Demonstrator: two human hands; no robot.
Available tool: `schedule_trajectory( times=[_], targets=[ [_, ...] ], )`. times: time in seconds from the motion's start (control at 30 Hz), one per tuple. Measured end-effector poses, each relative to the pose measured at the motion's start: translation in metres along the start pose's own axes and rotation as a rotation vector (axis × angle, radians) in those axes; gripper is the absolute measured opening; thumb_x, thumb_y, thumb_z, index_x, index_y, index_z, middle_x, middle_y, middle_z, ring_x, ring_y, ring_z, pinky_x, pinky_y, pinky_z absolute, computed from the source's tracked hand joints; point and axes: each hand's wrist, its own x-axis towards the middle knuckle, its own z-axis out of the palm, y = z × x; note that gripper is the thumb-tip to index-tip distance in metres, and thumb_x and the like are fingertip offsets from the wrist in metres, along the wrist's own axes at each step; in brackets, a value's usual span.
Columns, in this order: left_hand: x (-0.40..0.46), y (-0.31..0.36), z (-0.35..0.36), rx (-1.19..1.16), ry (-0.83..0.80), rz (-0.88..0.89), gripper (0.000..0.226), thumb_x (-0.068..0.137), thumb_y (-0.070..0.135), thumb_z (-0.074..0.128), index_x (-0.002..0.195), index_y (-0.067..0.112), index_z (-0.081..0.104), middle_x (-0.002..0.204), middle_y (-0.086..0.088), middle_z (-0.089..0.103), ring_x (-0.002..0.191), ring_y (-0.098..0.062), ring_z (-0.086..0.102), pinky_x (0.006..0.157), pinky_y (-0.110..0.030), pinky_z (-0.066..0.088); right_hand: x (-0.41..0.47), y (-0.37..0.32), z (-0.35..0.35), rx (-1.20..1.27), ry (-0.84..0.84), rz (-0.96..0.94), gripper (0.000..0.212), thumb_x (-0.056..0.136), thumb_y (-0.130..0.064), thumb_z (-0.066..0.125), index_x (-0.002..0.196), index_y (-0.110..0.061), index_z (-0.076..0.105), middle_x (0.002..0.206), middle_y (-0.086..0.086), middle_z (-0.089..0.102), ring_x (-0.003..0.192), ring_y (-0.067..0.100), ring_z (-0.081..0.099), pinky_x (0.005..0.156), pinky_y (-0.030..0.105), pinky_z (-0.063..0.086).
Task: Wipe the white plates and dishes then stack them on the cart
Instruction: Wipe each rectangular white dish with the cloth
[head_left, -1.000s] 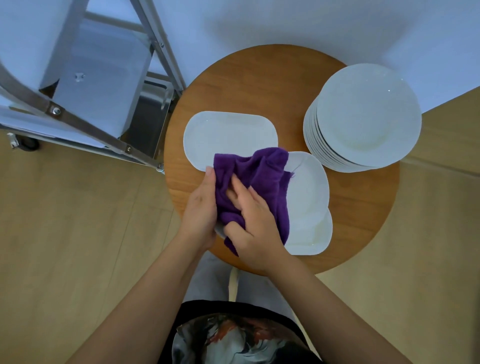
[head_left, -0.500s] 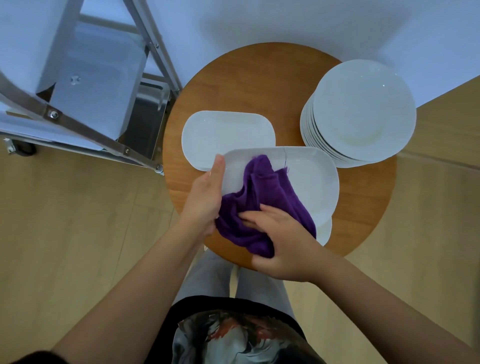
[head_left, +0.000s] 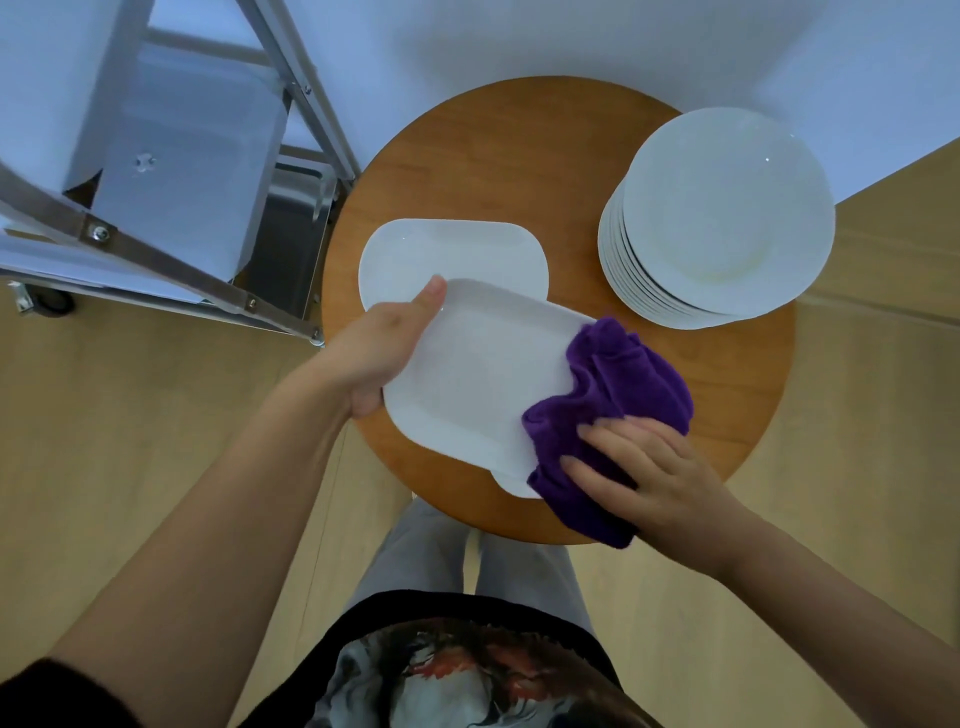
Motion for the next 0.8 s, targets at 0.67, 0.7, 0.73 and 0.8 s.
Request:
schedule_trajectory(
  times=[0.67, 0.7, 0.73, 0.8],
  targets=[
    [-0.025, -0.052, 0.062, -0.433, 0.197, 0.053, 0.02, 0.099, 0.021, 0.044, 0.091, 0.025, 0.062, 0.078, 0.013, 0.074, 0.078, -0.011, 0.07, 0.063, -0.023, 0.055, 0.017, -0.016, 0.003, 0.152, -0.02, 0.09, 0.05, 0.067, -0.008, 0.08, 0.115, -0.013, 0.067, 0.124, 0.001, 0.063, 0.116, 0.016, 0.059, 0.098, 0.031, 0.041],
    [-0.025, -0.053, 0.056, -0.4, 0.096, 0.066, 0.02, 0.099, 0.02, 0.043, 0.097, 0.022, 0.063, 0.084, 0.009, 0.075, 0.081, -0.013, 0.071, 0.064, -0.024, 0.056, 0.011, -0.011, 0.001, 0.155, -0.067, 0.062, 0.059, 0.064, -0.007, 0.082, 0.12, -0.015, 0.064, 0.128, 0.0, 0.06, 0.12, 0.016, 0.055, 0.101, 0.032, 0.037],
    [-0.024, -0.053, 0.049, -0.351, 0.012, 0.07, 0.02, 0.099, 0.02, 0.043, 0.101, 0.019, 0.063, 0.089, 0.005, 0.075, 0.084, -0.015, 0.071, 0.066, -0.026, 0.057, 0.008, -0.007, 0.0, 0.151, -0.106, 0.037, 0.066, 0.064, -0.006, 0.081, 0.125, -0.017, 0.058, 0.133, -0.001, 0.055, 0.124, 0.015, 0.05, 0.104, 0.032, 0.033],
    [-0.022, -0.049, 0.038, -0.234, -0.135, 0.059, 0.021, 0.099, 0.021, 0.043, 0.104, 0.016, 0.063, 0.096, -0.002, 0.074, 0.088, -0.021, 0.071, 0.07, -0.031, 0.058, 0.004, 0.0, -0.003, 0.139, -0.138, -0.01, 0.07, 0.069, -0.007, 0.077, 0.132, -0.02, 0.046, 0.14, -0.002, 0.044, 0.13, 0.015, 0.04, 0.107, 0.034, 0.026]
  ],
)
